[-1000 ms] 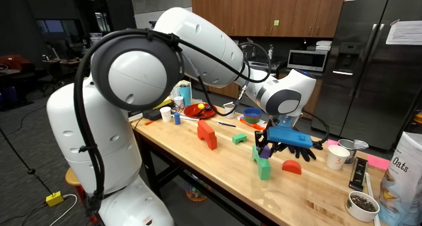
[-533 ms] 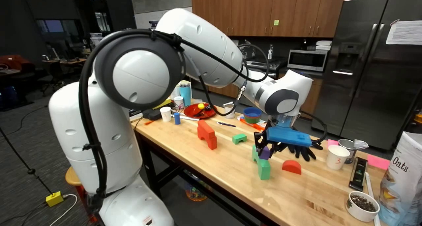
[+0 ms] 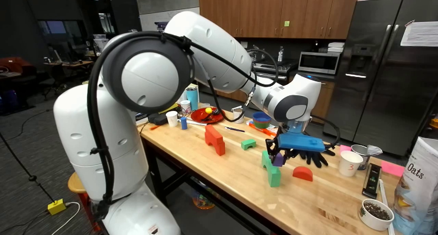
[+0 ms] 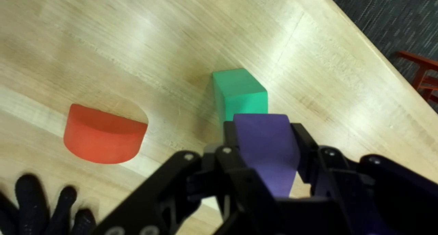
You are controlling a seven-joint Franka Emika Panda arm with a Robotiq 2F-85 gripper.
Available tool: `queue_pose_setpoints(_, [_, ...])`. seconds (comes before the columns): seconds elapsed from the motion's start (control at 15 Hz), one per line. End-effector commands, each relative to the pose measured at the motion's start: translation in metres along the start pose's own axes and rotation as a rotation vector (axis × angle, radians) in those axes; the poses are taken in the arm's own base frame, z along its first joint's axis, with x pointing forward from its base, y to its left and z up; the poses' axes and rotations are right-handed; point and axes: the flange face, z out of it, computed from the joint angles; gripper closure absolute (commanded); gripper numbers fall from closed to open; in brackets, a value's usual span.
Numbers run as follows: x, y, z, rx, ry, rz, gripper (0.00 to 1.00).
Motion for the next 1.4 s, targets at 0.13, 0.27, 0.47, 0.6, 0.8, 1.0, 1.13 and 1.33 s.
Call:
queue_pose_setpoints(0.13, [0.000, 0.000, 0.002, -0.030, 0.012, -0.008, 0.84])
queue_pose_setpoints(0.27, [-0.001, 0.000, 0.005, -0.030, 0.015, -0.008, 0.84])
queue_pose_setpoints(0.47, [-0.002, -0.001, 0.010, -0.031, 0.020, -0.011, 0.84])
queue_pose_setpoints(0.6, [-0.003, -0.002, 0.013, -0.029, 0.024, -0.010, 0.84])
queue_pose_setpoints(0.8, [-0.005, -0.002, 0.014, -0.029, 0.030, -0.009, 0.84])
queue_pose_setpoints(1.0, [-0.007, -0.002, 0.013, -0.035, 0.044, -0.012, 0.84])
queue_pose_setpoints(1.13, [-0.007, -0.003, 0.009, -0.042, 0.063, -0.018, 0.84])
queue_pose_setpoints(1.33, [-0.007, -0.004, 0.002, -0.052, 0.096, -0.031, 0.84])
